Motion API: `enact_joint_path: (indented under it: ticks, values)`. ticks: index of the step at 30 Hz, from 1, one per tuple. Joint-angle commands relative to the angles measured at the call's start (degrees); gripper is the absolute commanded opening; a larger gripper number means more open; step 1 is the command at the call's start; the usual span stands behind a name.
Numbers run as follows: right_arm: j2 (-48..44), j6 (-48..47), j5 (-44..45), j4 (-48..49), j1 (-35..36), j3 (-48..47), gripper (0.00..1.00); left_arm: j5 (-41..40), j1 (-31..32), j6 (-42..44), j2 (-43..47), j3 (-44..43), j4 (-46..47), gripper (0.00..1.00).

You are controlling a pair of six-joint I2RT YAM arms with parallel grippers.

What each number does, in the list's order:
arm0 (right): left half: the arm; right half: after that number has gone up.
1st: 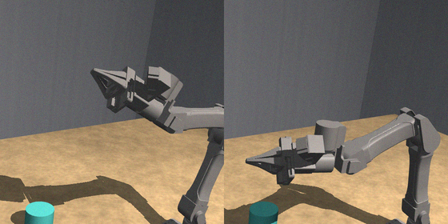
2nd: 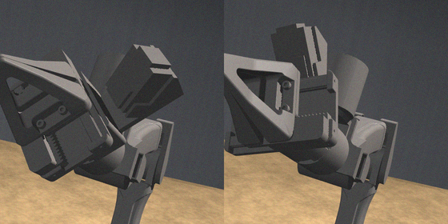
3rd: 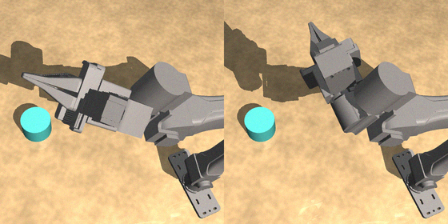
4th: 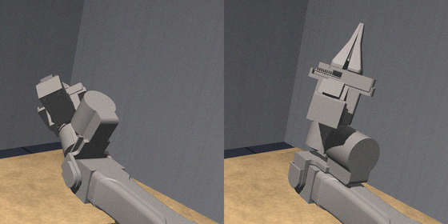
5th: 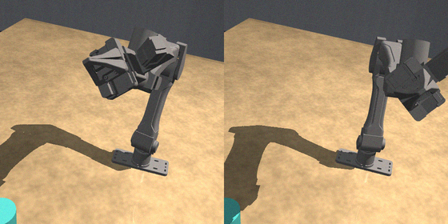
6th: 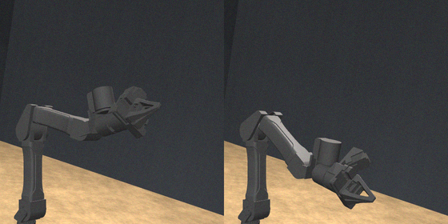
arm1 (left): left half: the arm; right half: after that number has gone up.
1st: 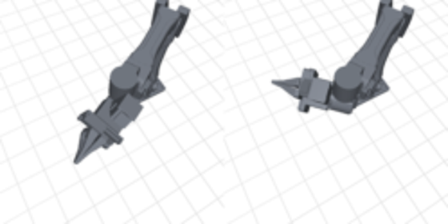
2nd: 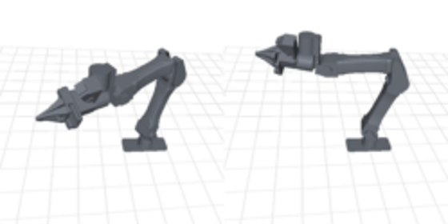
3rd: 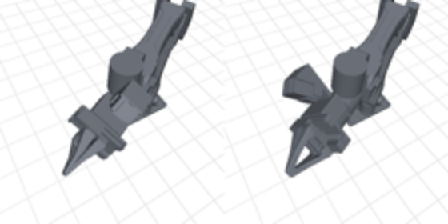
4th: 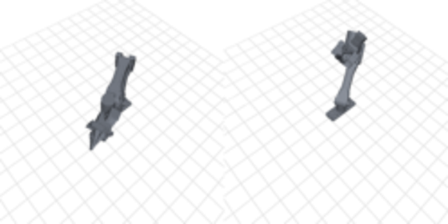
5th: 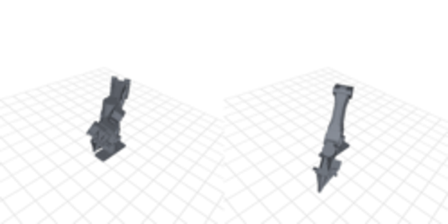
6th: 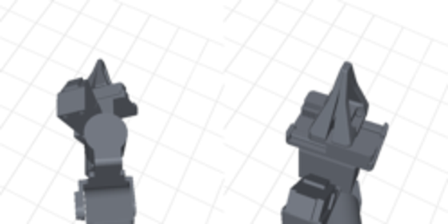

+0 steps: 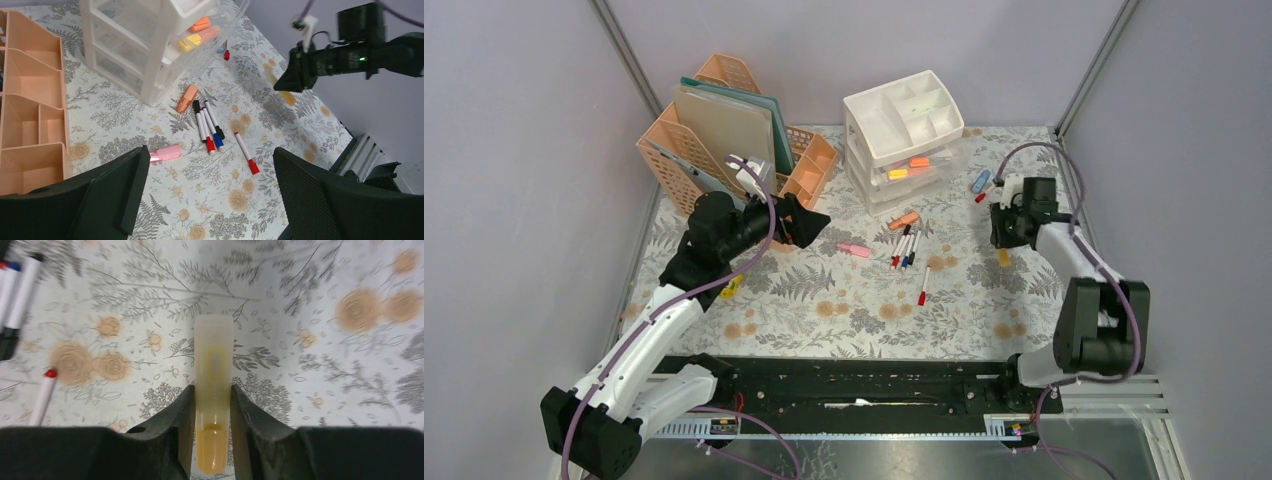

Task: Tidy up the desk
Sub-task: Pick up the stationery from the center of the board, then place the stationery in the drawer.

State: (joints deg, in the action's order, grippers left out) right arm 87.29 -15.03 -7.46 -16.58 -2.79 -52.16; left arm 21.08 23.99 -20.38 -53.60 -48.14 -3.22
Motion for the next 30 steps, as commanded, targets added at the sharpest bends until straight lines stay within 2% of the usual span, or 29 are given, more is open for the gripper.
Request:
enact_joint_path:
  ticks: [1, 5, 11, 13, 15, 17, 20, 27, 30]
  values:
    - [-10.97, -8.1, -13.33, -0.96, -2.21, 0.3, 0.0, 0.3, -0.27, 0.25, 0.74, 0.33, 2.76, 0.99]
    - [-17.62, -15.5, -23.71, -2.22, -2.22, -2.14, 0.0, 0.02, -0.27, 0.35, 0.64, 0.37, 2.72, 0.99]
    - [-10.25, -27.54, -39.56, -12.13, -1.84, -19.2, 0.0, -0.4, -0.28, 0.52, 0.37, 0.42, 2.67, 0.99]
    - [-6.34, -35.52, -43.31, -18.66, -0.3, -26.2, 0.0, -0.59, -0.32, 0.6, 0.26, 0.42, 2.61, 0.99]
    - [-2.31, -43.97, -40.97, -25.84, 3.83, -34.77, 0.0, -0.8, -0.29, 0.7, 0.13, 0.42, 2.44, 0.99]
    - [0.88, -55.05, -34.6, -31.31, 9.25, -40.11, 0.0, -0.85, -0.26, 0.74, 0.15, 0.4, 2.47, 0.99]
    - [3.0, -65.22, -24.79, -32.03, 17.62, -42.62, 0.0, -1.08, -0.26, 0.9, 0.08, 0.42, 2.37, 0.99]
    - [9.36, -75.21, -14.01, -32.39, 25.44, -52.74, 0.0, -1.65, -0.33, 1.13, 0.11, 0.33, 2.14, 0.99]
    - [10.82, -78.02, -9.05, -30.7, 28.0, -53.41, 0.0, -1.57, -0.38, 1.26, 0.14, 0.24, 2.02, 0.99]
